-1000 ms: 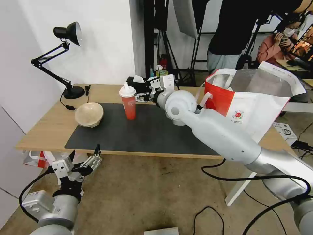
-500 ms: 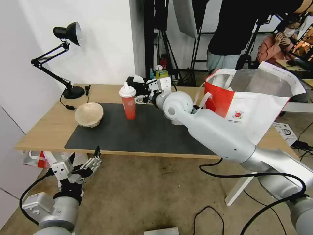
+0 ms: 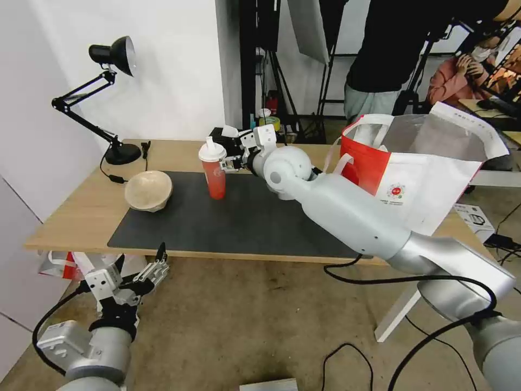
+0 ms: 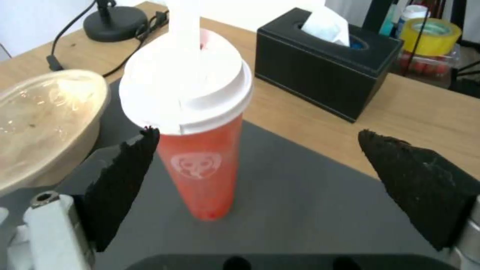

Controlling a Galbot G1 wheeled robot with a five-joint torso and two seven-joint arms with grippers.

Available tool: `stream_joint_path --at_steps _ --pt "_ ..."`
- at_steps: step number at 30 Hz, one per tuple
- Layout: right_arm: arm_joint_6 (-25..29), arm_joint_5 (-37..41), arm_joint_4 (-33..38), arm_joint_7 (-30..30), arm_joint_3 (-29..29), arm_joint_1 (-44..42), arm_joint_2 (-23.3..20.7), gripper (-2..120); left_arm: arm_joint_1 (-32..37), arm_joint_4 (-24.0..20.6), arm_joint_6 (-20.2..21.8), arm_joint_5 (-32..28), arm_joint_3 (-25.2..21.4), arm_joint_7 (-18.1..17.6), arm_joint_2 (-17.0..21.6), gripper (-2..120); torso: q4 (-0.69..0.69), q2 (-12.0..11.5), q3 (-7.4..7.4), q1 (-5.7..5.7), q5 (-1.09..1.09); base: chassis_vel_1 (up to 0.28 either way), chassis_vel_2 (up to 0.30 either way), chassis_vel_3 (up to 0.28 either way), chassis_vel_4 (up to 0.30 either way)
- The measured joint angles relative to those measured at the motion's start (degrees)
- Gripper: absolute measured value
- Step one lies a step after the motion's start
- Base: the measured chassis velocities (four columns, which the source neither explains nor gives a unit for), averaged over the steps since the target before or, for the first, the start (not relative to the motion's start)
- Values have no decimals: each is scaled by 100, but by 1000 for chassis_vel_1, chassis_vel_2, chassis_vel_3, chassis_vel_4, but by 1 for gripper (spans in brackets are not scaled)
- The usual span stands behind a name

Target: Pick up the trash from the table and place it into the takeout bag.

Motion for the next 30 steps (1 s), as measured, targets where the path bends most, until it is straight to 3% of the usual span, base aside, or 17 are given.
stream_joint_path --at_steps 30 --pt "-265 11 -260 -60 -198 140 443 100 -44 0 -36 -18 19 -4 12 100 0 0 0 0 0 0 0 0 0"
